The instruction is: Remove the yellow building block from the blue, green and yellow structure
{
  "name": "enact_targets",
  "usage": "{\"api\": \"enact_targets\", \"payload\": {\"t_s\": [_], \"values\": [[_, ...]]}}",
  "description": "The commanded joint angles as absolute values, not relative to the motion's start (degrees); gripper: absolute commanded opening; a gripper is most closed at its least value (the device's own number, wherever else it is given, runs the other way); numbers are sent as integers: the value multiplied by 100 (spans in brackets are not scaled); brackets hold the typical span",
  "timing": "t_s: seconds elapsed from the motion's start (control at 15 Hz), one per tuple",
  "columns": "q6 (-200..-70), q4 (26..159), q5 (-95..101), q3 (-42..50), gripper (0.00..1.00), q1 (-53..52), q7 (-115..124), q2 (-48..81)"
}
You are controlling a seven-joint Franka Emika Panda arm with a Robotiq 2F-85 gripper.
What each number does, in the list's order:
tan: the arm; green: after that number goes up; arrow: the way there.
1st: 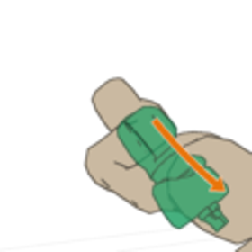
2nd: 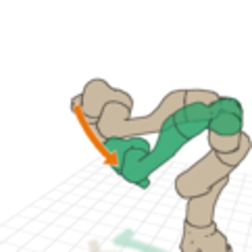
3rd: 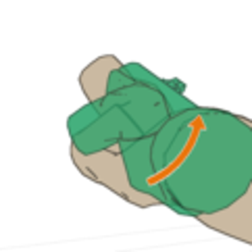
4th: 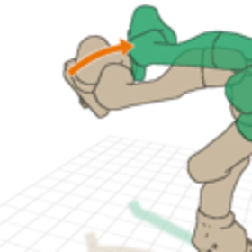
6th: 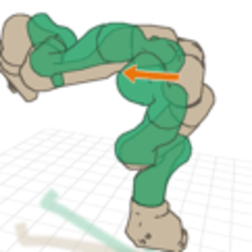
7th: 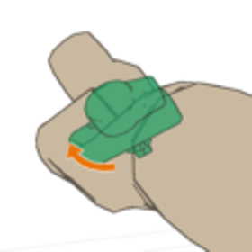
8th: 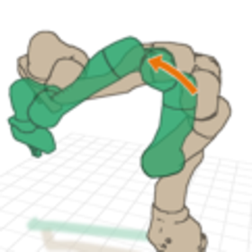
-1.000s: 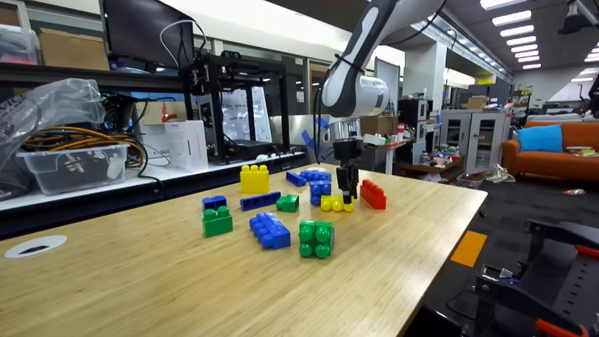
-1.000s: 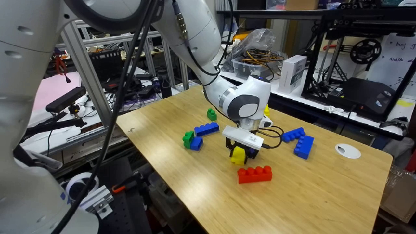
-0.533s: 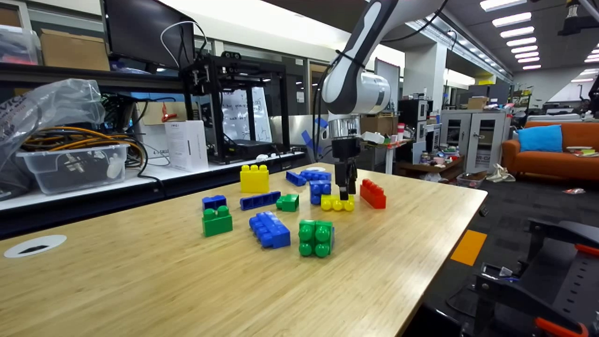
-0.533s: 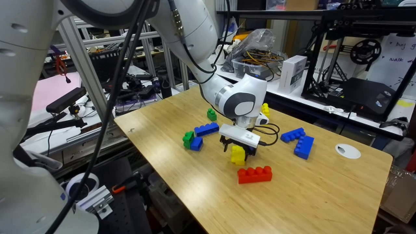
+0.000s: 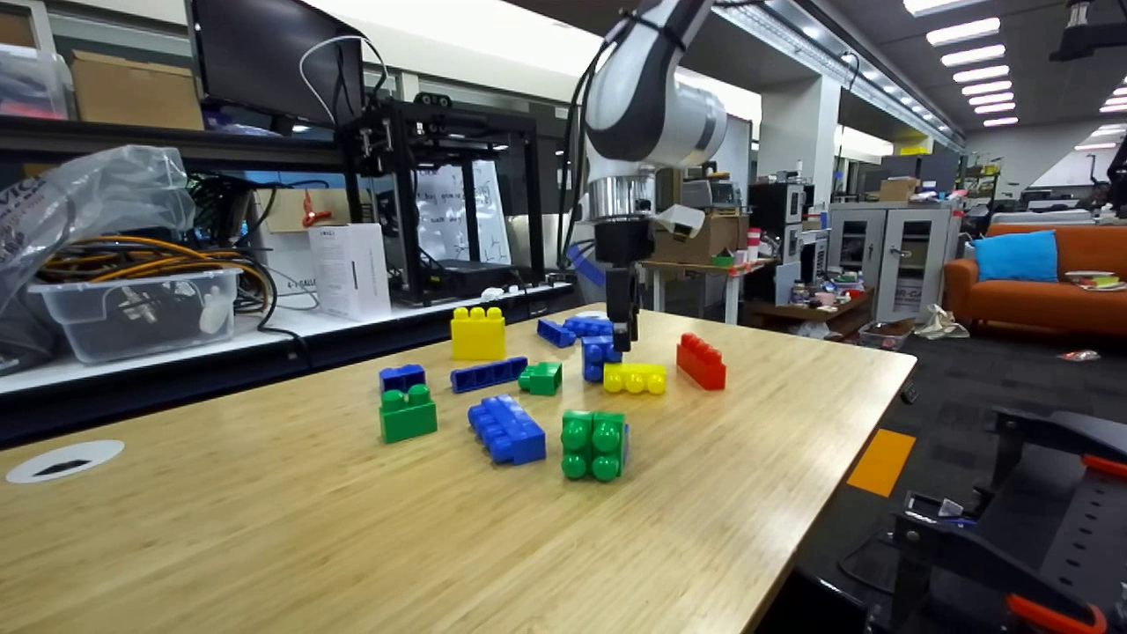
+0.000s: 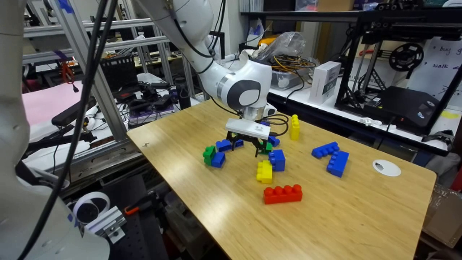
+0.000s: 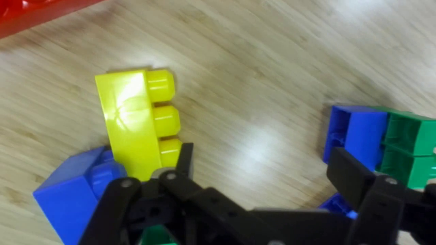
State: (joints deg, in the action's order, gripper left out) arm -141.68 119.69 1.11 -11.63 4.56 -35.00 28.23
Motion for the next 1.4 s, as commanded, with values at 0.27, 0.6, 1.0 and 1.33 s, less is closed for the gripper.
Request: {"api": "enact_targets", "payload": {"t_s": [0.27, 0.6, 1.0, 1.33], "values": [[-14563, 12714, 4, -1116, 100, 193, -3071, 1774], [-15232, 13218, 133, -904, 100, -71, -1766, 1259], [-16014, 13590, 372, -712, 100, -304, -883, 976], [-16169, 13732, 400, -664, 100, -342, -789, 879]]}}
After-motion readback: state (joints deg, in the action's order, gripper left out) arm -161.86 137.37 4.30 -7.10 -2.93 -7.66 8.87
